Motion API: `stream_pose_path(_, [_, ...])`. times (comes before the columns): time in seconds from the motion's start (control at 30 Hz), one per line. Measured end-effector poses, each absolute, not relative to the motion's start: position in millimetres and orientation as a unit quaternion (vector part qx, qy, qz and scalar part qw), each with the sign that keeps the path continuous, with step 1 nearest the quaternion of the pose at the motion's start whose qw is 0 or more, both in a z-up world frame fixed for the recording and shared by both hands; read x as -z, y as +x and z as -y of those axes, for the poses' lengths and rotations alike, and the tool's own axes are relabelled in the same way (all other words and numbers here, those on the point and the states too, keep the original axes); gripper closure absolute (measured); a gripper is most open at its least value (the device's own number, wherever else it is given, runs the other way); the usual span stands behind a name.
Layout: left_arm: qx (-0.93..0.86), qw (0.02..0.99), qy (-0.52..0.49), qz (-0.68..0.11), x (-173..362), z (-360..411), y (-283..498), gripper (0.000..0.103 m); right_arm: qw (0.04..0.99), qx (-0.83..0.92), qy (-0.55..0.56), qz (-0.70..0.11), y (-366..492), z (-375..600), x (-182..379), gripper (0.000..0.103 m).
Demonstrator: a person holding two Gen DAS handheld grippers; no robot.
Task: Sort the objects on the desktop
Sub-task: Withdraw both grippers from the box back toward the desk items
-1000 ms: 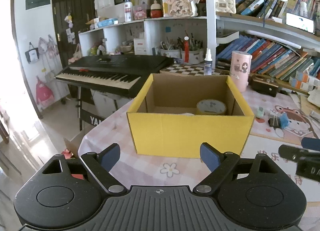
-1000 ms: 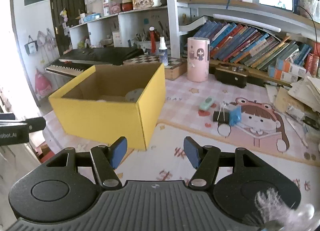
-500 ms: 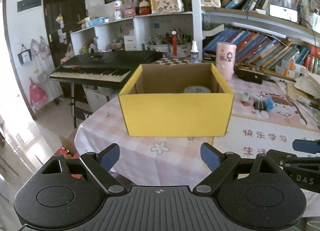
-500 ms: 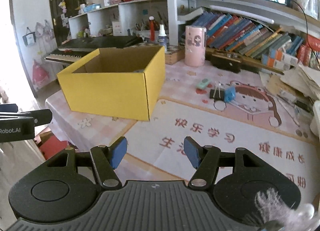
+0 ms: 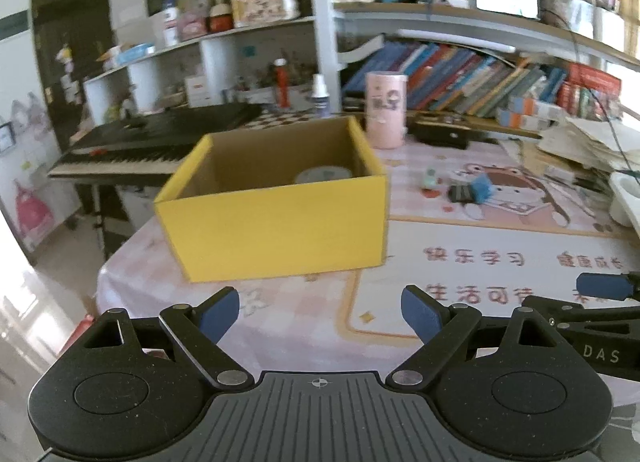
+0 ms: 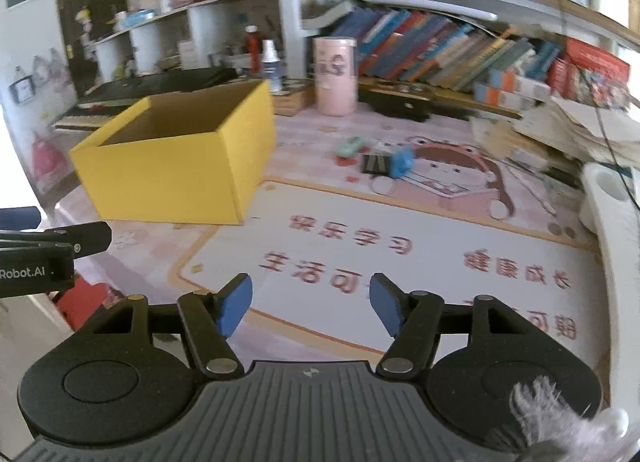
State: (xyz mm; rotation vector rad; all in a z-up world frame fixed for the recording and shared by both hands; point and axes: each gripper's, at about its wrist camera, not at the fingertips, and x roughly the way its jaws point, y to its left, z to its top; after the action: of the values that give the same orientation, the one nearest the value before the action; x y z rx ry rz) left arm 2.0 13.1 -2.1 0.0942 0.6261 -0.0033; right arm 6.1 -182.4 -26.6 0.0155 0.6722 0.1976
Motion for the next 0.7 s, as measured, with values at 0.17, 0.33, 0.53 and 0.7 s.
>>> stream_pose_path(0.17, [0.036,0.949,0.058,-0.308,3.2,11.7,14.6,0.013,0.94,-0.067,0.019,-0.333,8.9,204.5,28.4,0.04])
stream_pose_path(0.33, [0.059,0.948,0.072,-0.303,1.4,34.3,25.2,0.013,0.94,-0.048,0.03,-0.336,18.4,224.6,29.0,0.04])
stream_pose_path(0.53, [0.072,0.946,0.078,-0.307,1.8,58.2,43.9,0.013,0.939,-0.045,0.031,-0.34,38.1,243.8,29.6,0.04])
stream_pose_path(0.7, [0.072,0.946,0.081,-0.306,-0.7,79.8,65.0,0.013,0.939,-0.047,0.034,-0.34,60.5,262.4,28.0,0.04])
